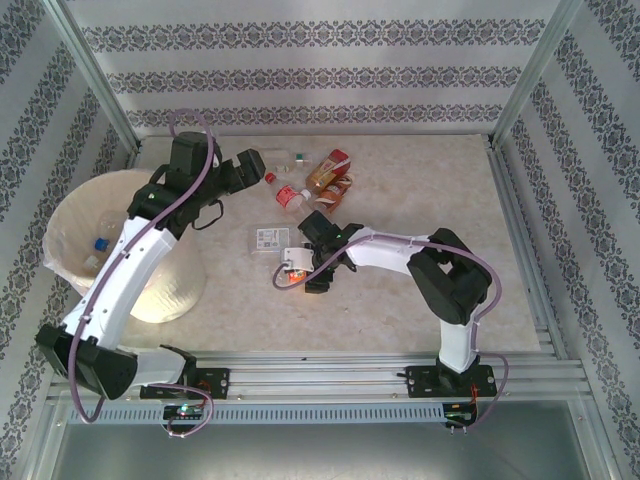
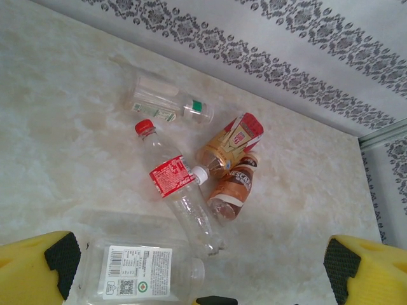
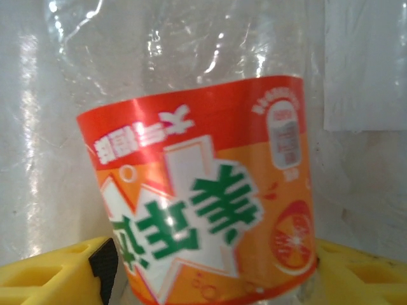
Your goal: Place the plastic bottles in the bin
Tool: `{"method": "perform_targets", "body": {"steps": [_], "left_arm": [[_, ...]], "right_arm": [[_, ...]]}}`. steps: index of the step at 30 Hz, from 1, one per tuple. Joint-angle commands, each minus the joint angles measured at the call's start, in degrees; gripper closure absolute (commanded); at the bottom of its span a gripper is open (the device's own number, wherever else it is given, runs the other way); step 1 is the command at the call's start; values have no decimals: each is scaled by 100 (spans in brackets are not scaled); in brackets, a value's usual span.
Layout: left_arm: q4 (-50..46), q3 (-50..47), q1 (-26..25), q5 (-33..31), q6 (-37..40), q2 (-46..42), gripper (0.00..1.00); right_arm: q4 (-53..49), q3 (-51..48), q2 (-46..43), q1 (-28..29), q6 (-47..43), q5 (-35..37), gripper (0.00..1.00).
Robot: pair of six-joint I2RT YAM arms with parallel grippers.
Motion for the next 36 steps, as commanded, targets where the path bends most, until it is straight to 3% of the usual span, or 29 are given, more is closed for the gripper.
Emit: {"method": "perform_targets", "body": {"steps": [1,8,12,17,24,28,31,33,36], "left_arm": [[136,21,-67,121,-40,96,0],[118,10,-68,99,54,98,0],[311,-124,-67,185,92,-2,0],[955,-461,-69,784,179,-162,0],[2557,-1059,-102,2623,125,-131,0],[3214,-1296,-200,3067,-2,3,0],[3219,-1284,-287,2990,31,169,0],[3207,-1305,-325,2744,-40,262,0],[3692,-1371,-343,2969,-199,429,0]], "right_arm": [[218,-124,76,65,59,304,32],[582,-554,-536,-22,313,295,53],[714,-743,-1261,-318,823,-179,56],[1352,-1020,-2146,-901,1982,-870,56],[2213,-868,-2483,-1443,4147,-1005,54],[2512,-636,-2367,-1469,5053,-1244,53],[2760,-455,-2256,-1460,5577,-1405,51],[3050,-428,-2219,-1445,5714,-1701,51],[3120,-305,-2185,-1368,5717,-1930,49]]}}
